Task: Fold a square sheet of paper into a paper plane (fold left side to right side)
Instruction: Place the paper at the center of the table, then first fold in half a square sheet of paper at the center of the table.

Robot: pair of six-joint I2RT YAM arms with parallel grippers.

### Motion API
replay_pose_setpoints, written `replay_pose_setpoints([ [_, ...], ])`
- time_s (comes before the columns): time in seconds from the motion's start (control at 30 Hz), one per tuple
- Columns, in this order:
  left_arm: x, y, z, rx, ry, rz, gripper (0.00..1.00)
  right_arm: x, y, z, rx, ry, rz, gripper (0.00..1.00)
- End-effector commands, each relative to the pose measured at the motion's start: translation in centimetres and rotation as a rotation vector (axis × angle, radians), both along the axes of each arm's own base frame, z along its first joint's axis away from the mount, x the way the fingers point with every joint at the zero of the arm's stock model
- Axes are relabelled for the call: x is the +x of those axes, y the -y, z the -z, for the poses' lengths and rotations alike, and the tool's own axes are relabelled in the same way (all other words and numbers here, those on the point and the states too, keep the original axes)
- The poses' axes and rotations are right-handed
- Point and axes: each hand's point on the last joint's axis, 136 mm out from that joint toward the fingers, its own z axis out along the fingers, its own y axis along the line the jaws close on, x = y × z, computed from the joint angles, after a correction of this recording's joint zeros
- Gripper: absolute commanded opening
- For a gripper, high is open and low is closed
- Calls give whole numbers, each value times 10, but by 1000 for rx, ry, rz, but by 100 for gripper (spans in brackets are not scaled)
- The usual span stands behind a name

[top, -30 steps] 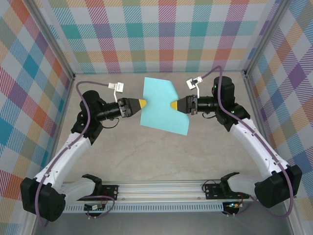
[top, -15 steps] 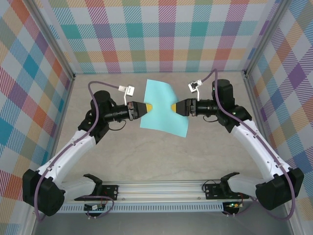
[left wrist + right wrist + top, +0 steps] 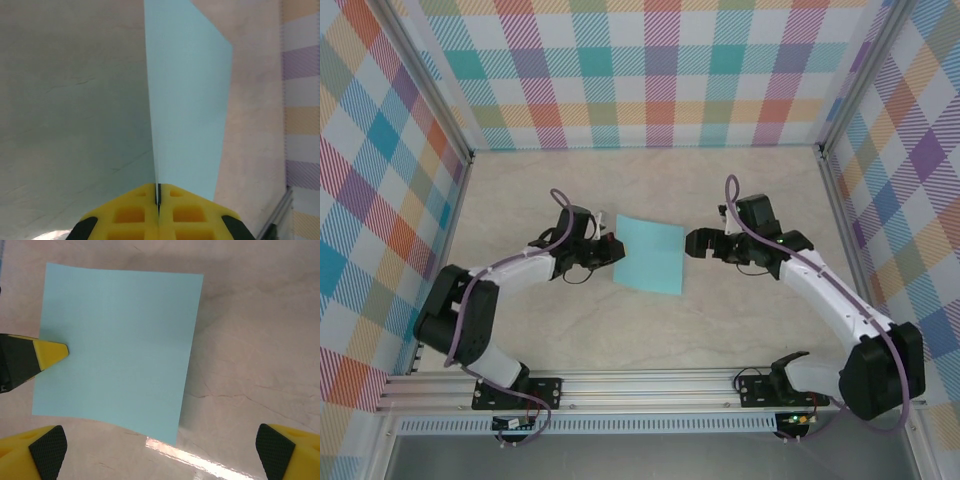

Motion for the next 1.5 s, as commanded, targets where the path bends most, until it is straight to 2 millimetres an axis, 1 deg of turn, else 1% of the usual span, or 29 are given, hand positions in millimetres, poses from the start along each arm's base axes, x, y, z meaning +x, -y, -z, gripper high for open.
replay_pose_setpoints([
  [0.0, 14, -4, 16, 98, 11, 10, 0, 16, -14, 12, 69, -18, 33, 100],
  [0.07, 18, -7, 28, 128, -14, 15, 0, 20, -30, 26, 135, -72, 3, 98],
  [0.1, 19, -8, 32, 137, -24, 18, 0, 22, -38, 32, 167, -95, -14, 92],
  [0.17, 21, -10, 36, 162, -35, 28, 0, 28, -50, 48, 209, -159, -8, 75],
  [0.23, 21, -9, 35, 164, -39, 35, 0, 33, -60, 62, 209, -189, -4, 64],
  [0.27, 21, -9, 34, 160, -39, 36, 0, 36, -65, 67, 204, -190, -7, 58],
  [0.33, 20, -10, 33, 162, -38, 35, 0, 40, -73, 77, 189, -199, -9, 48],
  [0.43, 19, -10, 29, 164, -36, 36, 0, 45, -75, 97, 130, -230, 5, 39],
  [0.57, 15, -8, 20, 144, -31, 49, 0, 43, -80, 118, 55, -259, -15, 37],
  [0.67, 13, -6, 13, 125, -21, 57, 5, 38, -81, 134, 0, -290, -27, 34],
  [0.77, 10, -1, 4, 94, -14, 68, 15, 32, -73, 147, -69, -319, -18, 33],
  [0.8, 10, 1, 0, 80, -9, 74, 19, 29, -71, 151, -92, -327, -20, 33],
  [0.83, 9, 5, -5, 61, -5, 83, 23, 26, -69, 154, -110, -334, -23, 33],
  [0.97, 6, 23, -19, -17, 7, 113, 34, 19, -65, 164, -137, -355, -27, 33],
  [1.03, 6, 33, -25, -68, 9, 125, 39, 16, -65, 167, -132, -363, -26, 33],
  [1.17, 6, 53, -31, -136, 3, 152, 47, 14, -67, 171, -116, -368, -24, 33],
  [1.3, 4, 69, -30, -161, -7, 181, 54, 14, -71, 171, -80, -372, -21, 34],
  [1.4, 5, 76, -23, -154, -20, 189, 56, 19, -74, 164, -39, -356, -18, 34],
  [1.47, 5, 79, -16, -153, -33, 194, 57, 26, -74, 151, 2, -331, -12, 35],
])
